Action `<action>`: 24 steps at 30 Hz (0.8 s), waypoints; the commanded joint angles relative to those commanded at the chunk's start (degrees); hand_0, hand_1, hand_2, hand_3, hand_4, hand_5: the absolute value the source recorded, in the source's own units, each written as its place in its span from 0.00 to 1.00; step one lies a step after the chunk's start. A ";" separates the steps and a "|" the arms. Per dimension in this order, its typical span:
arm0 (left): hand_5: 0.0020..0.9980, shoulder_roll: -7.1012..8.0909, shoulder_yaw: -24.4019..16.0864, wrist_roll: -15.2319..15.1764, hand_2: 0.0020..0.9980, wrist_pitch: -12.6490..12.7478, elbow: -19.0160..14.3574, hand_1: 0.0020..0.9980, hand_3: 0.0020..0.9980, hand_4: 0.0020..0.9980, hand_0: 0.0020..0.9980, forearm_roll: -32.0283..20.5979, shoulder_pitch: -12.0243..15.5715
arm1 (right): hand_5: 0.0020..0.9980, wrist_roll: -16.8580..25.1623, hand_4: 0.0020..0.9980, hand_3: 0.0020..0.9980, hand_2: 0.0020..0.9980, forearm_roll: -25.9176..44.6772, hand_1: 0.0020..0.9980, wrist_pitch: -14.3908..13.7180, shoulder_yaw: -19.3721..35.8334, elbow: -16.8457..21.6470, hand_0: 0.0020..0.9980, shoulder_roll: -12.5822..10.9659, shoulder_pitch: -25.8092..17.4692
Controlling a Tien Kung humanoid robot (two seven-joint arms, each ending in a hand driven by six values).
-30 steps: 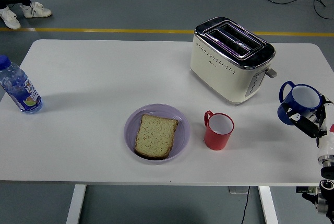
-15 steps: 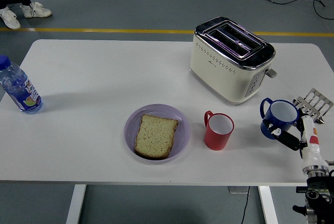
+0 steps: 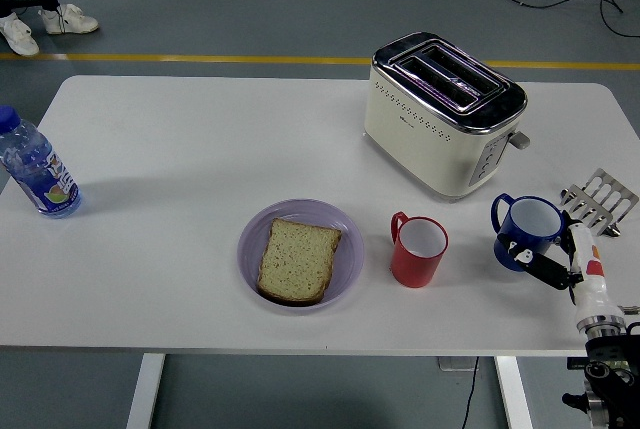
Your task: Pick up the cup,pour liquid into bread,place the cup on the desk
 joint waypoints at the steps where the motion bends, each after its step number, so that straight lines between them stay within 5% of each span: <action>1: 1.00 -0.01 0.00 0.00 0.41 0.00 0.00 0.33 0.70 0.43 0.34 0.00 0.00 | 0.00 0.01 0.63 0.56 0.57 0.04 0.45 0.00 -0.03 -0.08 0.48 0.04 0.02; 24: 1.00 -0.17 -0.38 0.14 0.41 -0.18 0.00 0.33 0.70 0.43 0.34 0.65 0.23 | 0.00 1.89 0.65 0.56 0.57 0.76 0.45 -0.43 0.89 -6.06 0.48 4.25 2.95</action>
